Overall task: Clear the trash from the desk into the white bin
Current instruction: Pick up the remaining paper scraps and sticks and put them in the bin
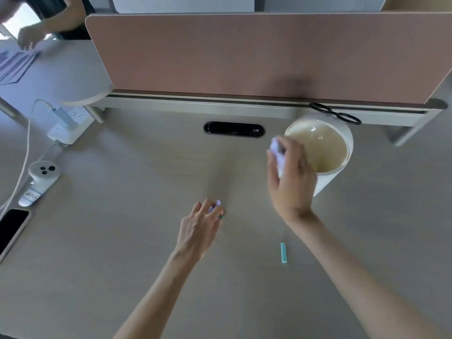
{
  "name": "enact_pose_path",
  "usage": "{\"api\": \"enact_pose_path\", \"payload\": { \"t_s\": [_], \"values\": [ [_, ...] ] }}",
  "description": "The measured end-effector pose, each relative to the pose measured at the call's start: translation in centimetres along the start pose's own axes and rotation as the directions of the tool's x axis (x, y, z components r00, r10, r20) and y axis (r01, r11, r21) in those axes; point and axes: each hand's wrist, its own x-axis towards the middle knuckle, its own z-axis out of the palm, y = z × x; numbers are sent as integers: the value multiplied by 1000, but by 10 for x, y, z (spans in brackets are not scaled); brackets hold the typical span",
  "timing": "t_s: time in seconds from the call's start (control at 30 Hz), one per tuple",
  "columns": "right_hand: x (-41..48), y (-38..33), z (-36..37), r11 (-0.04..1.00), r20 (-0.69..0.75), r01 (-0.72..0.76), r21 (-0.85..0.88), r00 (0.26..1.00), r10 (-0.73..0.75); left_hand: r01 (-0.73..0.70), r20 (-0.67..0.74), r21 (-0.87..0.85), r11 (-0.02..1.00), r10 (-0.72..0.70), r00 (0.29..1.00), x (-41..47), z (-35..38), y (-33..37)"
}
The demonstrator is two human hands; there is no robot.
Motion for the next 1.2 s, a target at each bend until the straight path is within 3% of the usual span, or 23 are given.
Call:
{"api": "enact_pose_path", "payload": {
  "t_s": [0.07,0.1,0.17,0.23,0.3,0.43,0.57,0.73,0.83,0.93,1.07,1.2],
  "values": [
    [19,8,-11,996,-136,-90,-13,987,87,14,-26,-23,1000,-15,1000,1,-2,2],
    [25,16,-14,989,-128,-122,-77,985,112,18,-43,-40,999,-20,999,3,-5,3],
    [28,35,-16,958,49,-165,-235,982,181,28,-79,-92,995,-35,996,11,-15,10],
    [25,46,-17,905,240,-208,-370,920,310,15,-126,-147,989,-33,992,24,-29,22],
    [19,51,-22,883,278,-231,-407,890,361,-23,-166,-206,978,-12,986,41,-46,38],
    [19,53,-44,939,131,-144,-311,973,192,-146,-223,-314,938,76,972,79,-78,79],
    [16,61,-75,980,0,-51,-191,999,52,-270,-276,-333,904,181,944,114,-92,116],
    [7,100,-112,958,-38,-194,-211,981,190,-392,-228,-144,909,355,907,147,-71,157],
    [-2,115,-124,943,-9,-234,-236,971,238,-405,-57,-229,885,403,914,162,-59,167],
    [-8,120,-130,943,35,-235,-237,968,250,-442,85,-302,844,486,870,169,-54,167],
    [-16,116,-128,945,79,-239,-221,962,262,-393,4,-343,853,420,908,163,-56,162],
    [-26,101,-113,960,221,-201,-193,945,242,-286,-91,-378,881,272,958,151,-63,144]
  ]
}}
